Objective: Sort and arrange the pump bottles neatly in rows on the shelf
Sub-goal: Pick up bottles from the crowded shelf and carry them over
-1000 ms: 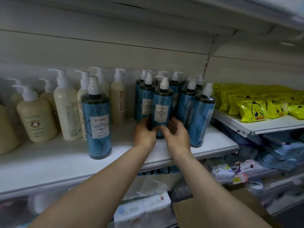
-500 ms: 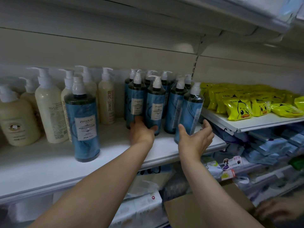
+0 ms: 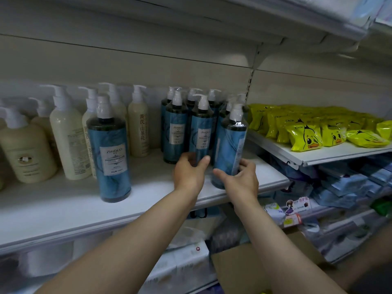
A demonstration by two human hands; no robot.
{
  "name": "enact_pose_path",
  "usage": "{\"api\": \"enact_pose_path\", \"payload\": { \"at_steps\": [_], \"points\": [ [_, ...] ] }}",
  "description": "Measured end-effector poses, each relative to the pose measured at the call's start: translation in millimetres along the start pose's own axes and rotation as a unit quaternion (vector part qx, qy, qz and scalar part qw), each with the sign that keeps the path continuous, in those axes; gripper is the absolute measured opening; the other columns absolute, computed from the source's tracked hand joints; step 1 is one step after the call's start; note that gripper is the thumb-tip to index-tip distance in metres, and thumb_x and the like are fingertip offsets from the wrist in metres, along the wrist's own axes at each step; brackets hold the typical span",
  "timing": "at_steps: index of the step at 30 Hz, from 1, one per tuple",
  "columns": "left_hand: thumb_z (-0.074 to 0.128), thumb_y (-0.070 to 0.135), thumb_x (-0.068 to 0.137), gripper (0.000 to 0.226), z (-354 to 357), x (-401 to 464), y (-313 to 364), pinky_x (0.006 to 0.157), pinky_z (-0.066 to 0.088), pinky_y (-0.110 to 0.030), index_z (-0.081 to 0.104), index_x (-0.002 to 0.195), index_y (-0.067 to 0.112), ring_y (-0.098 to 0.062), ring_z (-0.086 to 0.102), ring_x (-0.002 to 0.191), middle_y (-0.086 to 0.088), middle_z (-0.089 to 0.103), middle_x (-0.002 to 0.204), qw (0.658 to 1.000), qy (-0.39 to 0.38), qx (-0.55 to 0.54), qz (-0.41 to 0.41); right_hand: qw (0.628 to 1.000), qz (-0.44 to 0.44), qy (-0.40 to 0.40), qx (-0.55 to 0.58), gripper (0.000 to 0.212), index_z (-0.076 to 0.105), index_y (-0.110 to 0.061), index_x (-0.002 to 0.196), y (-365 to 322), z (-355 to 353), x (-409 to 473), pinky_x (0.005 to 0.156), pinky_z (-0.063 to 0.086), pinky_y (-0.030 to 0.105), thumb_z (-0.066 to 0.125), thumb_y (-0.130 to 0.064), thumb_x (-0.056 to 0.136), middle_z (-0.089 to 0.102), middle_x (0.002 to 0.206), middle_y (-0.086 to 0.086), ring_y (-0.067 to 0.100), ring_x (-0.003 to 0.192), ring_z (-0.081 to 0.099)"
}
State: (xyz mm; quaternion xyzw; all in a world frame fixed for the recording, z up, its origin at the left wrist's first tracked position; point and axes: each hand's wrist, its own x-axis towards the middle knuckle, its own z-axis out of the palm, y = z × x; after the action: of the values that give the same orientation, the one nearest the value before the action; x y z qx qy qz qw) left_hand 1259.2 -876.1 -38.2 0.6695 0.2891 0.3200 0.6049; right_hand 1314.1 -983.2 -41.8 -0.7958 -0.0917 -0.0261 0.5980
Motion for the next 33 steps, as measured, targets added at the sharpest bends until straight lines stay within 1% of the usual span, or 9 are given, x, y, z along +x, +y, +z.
{"api": "enact_pose_path", "payload": {
  "at_steps": [5, 8, 11, 14, 17, 21, 26, 29, 33],
  "points": [
    [0.071, 0.028, 0.091, 0.031, -17.4, -25.0, 2.6, 0.077, 0.05, -0.014, 0.063, 0.119, 0.019, -0.003, 0.064, 0.1, 0.007, 0.067, 0.107, 0.996, -0.024, -0.079, 0.045, 0.996, -0.056, -0.033, -0.053, 0.061, 0.042, -0.027, 0.112, -7.6, 17.5, -28.7, 0.079, 0.05, 0.031, 0.086, -0.043, 0.073, 0.061, 0.105, -0.007, 0.016, 0.097, 0.061],
    [0.073, 0.031, 0.089, 0.044, -34.6, -27.5, -0.9, 0.093, 0.053, -0.027, 0.06, 0.129, 0.02, -0.009, 0.062, 0.112, 0.004, 0.067, 0.121, 0.996, -0.006, -0.083, 0.042, 0.994, -0.077, -0.07, -0.036, 0.058, 0.047, -0.028, 0.115, -9.9, 29.3, -37.8, 0.075, 0.048, 0.022, 0.086, -0.042, 0.074, 0.058, 0.114, -0.007, 0.013, 0.102, 0.06],
    [0.07, 0.034, 0.09, 0.059, -52.5, -28.3, -1.6, 0.103, 0.048, -0.033, 0.048, 0.144, 0.023, -0.012, 0.056, 0.124, 0.005, 0.059, 0.135, 0.996, -0.026, -0.086, 0.029, 0.987, -0.089, -0.131, -0.007, 0.052, 0.054, -0.03, 0.119, -9.6, 40.0, -36.8, 0.082, 0.045, 0.015, 0.084, -0.035, 0.078, 0.048, 0.122, -0.007, 0.007, 0.107, 0.055],
    [0.061, 0.02, 0.096, 0.05, -62.8, -28.9, -0.3, 0.102, 0.049, -0.035, 0.048, 0.144, 0.024, -0.014, 0.06, 0.119, 0.002, 0.061, 0.134, 0.994, -0.039, -0.104, 0.014, 0.975, -0.067, -0.207, 0.052, 0.057, 0.055, -0.023, 0.136, -9.7, 48.4, -34.9, 0.095, 0.052, 0.024, 0.079, -0.022, 0.085, 0.063, 0.129, -0.004, 0.005, 0.113, 0.061],
    [0.058, 0.023, 0.095, 0.055, -67.2, -24.9, -4.3, 0.108, 0.046, -0.042, 0.044, 0.148, 0.026, -0.017, 0.056, 0.124, 0.0, 0.056, 0.139, 0.998, -0.001, -0.053, 0.023, 0.963, -0.047, -0.242, 0.105, 0.058, 0.043, -0.018, 0.142, -8.7, 54.2, -35.2, 0.107, 0.049, 0.035, 0.07, -0.007, 0.092, 0.061, 0.138, 0.0, 0.012, 0.126, 0.059],
    [0.059, 0.024, 0.097, 0.049, -67.0, -22.8, -5.1, 0.11, 0.043, -0.044, 0.047, 0.144, 0.025, -0.023, 0.051, 0.125, -0.007, 0.047, 0.136, 0.997, 0.056, 0.036, 0.028, 0.96, -0.096, -0.262, 0.033, 0.065, 0.046, -0.025, 0.144, -14.9, 55.4, -38.3, 0.098, 0.047, 0.02, 0.077, -0.02, 0.087, 0.054, 0.132, -0.008, 0.006, 0.12, 0.054],
    [0.072, 0.021, 0.089, 0.052, -66.8, -22.5, -5.0, 0.108, 0.044, -0.042, 0.047, 0.134, 0.014, -0.024, 0.053, 0.124, -0.008, 0.053, 0.134, 0.992, 0.125, 0.021, 0.025, 0.96, -0.131, -0.246, -0.018, 0.067, 0.051, -0.025, 0.145, -15.0, 66.6, -31.0, 0.095, 0.047, 0.016, 0.079, -0.024, 0.084, 0.052, 0.136, -0.005, 0.009, 0.122, 0.054],
    [0.076, 0.022, 0.085, 0.059, -68.3, -16.6, -7.2, 0.108, 0.044, -0.046, 0.044, 0.132, 0.012, -0.027, 0.051, 0.127, -0.01, 0.053, 0.134, 0.989, 0.149, 0.015, 0.015, 0.96, -0.118, -0.253, 0.025, 0.074, 0.048, -0.028, 0.147, -11.2, 74.7, -27.7, 0.105, 0.051, 0.032, 0.082, -0.022, 0.081, 0.062, 0.134, -0.007, 0.008, 0.124, 0.058],
    [0.078, 0.023, 0.084, 0.06, -68.9, -14.5, -9.0, 0.11, 0.042, -0.044, 0.044, 0.132, 0.011, -0.026, 0.049, 0.129, -0.009, 0.053, 0.135, 0.986, 0.164, 0.013, 0.02, 0.956, -0.091, -0.269, 0.075, 0.079, 0.041, -0.024, 0.15, -12.6, 75.3, -24.2, 0.101, 0.054, 0.035, 0.082, -0.015, 0.083, 0.066, 0.125, -0.003, 0.008, 0.116, 0.063]
  ]
}}
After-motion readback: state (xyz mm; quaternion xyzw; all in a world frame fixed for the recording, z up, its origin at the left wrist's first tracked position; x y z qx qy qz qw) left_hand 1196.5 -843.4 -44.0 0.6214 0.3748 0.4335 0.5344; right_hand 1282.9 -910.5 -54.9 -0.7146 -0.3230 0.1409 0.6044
